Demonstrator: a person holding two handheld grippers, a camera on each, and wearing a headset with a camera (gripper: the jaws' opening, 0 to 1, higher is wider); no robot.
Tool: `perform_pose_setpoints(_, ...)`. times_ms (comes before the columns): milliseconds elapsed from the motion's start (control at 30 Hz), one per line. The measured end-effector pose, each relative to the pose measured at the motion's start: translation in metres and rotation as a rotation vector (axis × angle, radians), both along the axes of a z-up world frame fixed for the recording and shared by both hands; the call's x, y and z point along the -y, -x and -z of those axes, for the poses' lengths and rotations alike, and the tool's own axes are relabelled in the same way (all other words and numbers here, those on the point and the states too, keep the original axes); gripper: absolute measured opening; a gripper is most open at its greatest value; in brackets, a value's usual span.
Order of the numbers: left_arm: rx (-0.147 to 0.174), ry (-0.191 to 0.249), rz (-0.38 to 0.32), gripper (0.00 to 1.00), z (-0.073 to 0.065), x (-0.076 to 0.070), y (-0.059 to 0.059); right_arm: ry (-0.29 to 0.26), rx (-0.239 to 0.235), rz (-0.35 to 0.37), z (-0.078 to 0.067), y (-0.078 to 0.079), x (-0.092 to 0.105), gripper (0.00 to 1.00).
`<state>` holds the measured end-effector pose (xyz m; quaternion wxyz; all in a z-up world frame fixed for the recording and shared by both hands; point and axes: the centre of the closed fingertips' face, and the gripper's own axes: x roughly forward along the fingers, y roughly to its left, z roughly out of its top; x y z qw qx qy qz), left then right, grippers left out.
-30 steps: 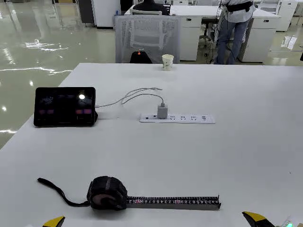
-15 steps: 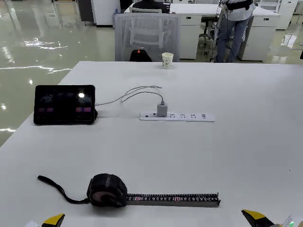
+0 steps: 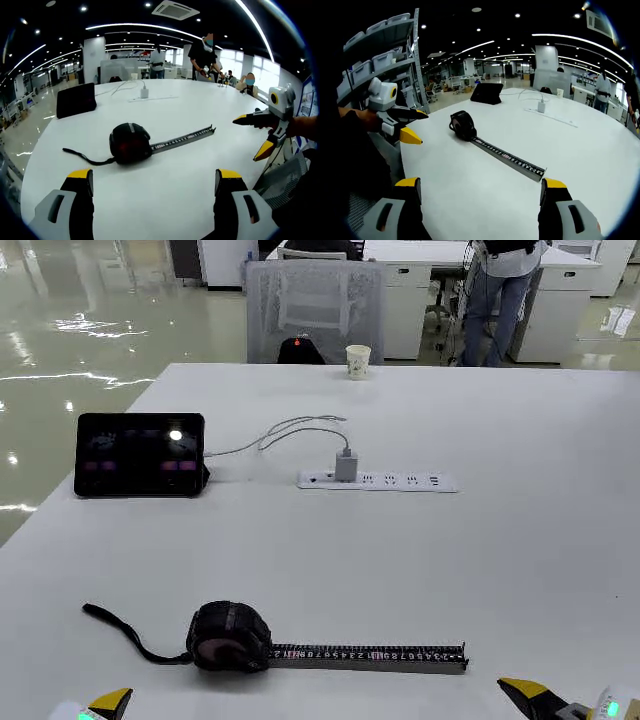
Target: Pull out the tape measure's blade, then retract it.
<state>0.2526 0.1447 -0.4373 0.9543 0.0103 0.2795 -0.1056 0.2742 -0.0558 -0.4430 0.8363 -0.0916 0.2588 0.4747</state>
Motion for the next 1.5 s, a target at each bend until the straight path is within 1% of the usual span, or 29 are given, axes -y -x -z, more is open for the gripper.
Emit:
perform_pose_setpoints(100,-0.005,-0.006,-0.004,0.99,0.002,0.0,-0.002,0.004,-0.004,-0.016,0.002,-0.001,0.001,0.99)
perform_pose_setpoints(200,-0.009,0.0,-0.008,0.99,0.003,0.001,-0.004,0.007,0.001,-0.036,0.003,-0.003,0.002,0.99)
perform_pose_setpoints(333,-0.011,-0.005,-0.009,0.99,0.006,0.001,-0.006,0.033,0.004,-0.096,0.006,-0.005,0.005,0.98)
perform_pose_setpoints(533,-0.013,0.001,-0.024,0.99,0.007,0.0,-0.013,0.054,-0.005,-0.134,0.01,-0.009,0.01,0.97)
perform_pose_setpoints(700,-0.013,0.003,-0.036,0.99,0.008,-0.001,-0.018,0.083,-0.008,-0.162,0.017,-0.013,0.016,0.95)
perform_pose_setpoints(800,-0.01,0.02,-0.046,0.99,0.009,-0.001,-0.021,0.107,-0.003,-0.188,0.02,-0.015,0.018,0.93)
perform_pose_setpoints(1033,-0.008,0.02,-0.061,0.99,0.01,-0.003,-0.028,0.13,-0.008,-0.222,0.026,-0.021,0.021,0.91)
perform_pose_setpoints(1200,-0.008,0.022,-0.073,0.99,0.011,-0.004,-0.035,0.145,-0.008,-0.247,0.03,-0.025,0.022,0.88)
perform_pose_setpoints(1267,-0.008,0.017,-0.075,0.99,0.012,-0.005,-0.038,0.153,-0.008,-0.258,0.032,-0.027,0.023,0.86)
perform_pose_setpoints(1500,-0.015,0.017,-0.087,0.99,0.015,-0.006,-0.045,0.165,-0.001,-0.274,0.034,-0.039,0.024,0.82)
